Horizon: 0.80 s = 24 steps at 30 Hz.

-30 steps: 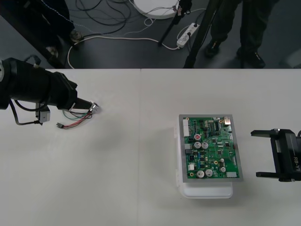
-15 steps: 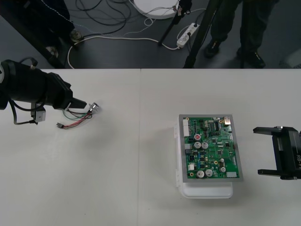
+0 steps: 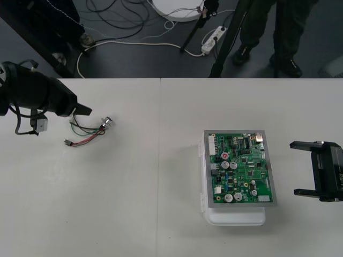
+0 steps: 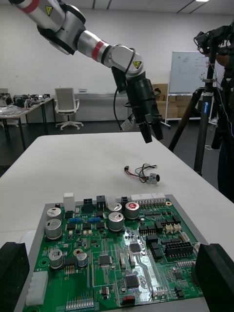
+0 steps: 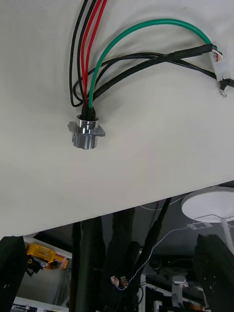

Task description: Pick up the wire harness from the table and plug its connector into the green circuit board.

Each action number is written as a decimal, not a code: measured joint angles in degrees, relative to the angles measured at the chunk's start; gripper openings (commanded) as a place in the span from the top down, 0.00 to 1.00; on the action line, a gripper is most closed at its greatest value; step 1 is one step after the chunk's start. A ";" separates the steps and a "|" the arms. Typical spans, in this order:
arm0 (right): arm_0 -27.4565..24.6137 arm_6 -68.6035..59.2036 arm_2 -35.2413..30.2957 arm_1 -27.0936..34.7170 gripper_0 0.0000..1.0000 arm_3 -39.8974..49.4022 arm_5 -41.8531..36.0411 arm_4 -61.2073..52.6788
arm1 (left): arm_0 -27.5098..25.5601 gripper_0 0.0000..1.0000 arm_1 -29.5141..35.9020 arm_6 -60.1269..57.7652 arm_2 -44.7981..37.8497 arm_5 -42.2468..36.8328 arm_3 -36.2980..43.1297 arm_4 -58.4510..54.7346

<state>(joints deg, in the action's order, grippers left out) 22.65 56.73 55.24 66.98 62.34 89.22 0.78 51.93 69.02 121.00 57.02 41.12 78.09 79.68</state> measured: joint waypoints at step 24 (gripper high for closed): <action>-0.31 0.00 0.00 -0.04 0.00 0.23 0.01 -0.49 | 0.16 0.00 -9.44 9.65 0.00 5.41 -12.69 1.95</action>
<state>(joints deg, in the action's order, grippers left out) 22.34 56.73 55.24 66.94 62.57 89.23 0.30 52.09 59.58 130.66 57.02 46.52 65.41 81.63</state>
